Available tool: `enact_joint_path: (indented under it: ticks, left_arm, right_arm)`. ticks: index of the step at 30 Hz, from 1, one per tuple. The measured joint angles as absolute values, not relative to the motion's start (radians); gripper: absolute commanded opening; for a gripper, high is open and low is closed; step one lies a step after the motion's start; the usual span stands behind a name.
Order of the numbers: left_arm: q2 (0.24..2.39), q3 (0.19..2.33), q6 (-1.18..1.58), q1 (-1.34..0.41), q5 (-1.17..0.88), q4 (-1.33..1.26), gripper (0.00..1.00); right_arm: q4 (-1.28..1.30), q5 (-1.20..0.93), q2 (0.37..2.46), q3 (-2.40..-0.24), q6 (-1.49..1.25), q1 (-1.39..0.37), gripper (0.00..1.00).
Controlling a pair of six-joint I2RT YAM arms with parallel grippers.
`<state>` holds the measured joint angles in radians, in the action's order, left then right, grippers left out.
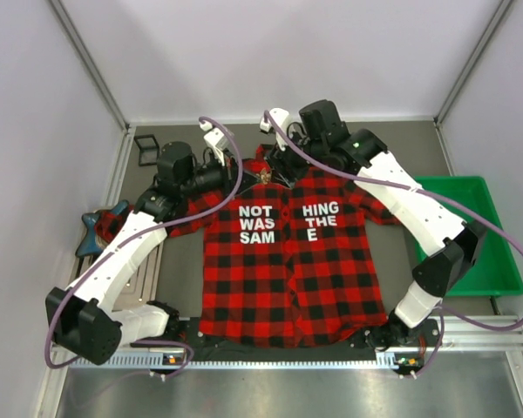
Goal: Pin the brooch onto the clothing
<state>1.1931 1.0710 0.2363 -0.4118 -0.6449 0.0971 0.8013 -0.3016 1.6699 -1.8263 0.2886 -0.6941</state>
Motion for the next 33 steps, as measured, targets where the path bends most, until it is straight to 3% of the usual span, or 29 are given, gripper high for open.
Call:
enact_joint_path:
  ticks: [12,22,29,33]
  left_arm:
    - [1.193,1.039,0.317,-0.329,-0.864,-0.028,0.00]
    - [1.215,1.044,0.331,-0.247,-0.826,0.023,0.00]
    - [1.335,1.044,0.352,-0.118,-0.811,0.116,0.00]
    - [1.414,1.043,0.358,-0.052,-0.823,0.136,0.00]
  right_arm:
    - [0.889,-0.389,1.642,-1.813,0.342,-0.600,0.57]
    - [0.904,-0.473,1.642,-1.813,0.343,-0.552,0.67]
    - [0.896,-0.539,1.729,-1.813,0.315,-0.534,0.62]
    - [0.868,-0.532,1.835,-1.814,0.286,-0.534,0.54]
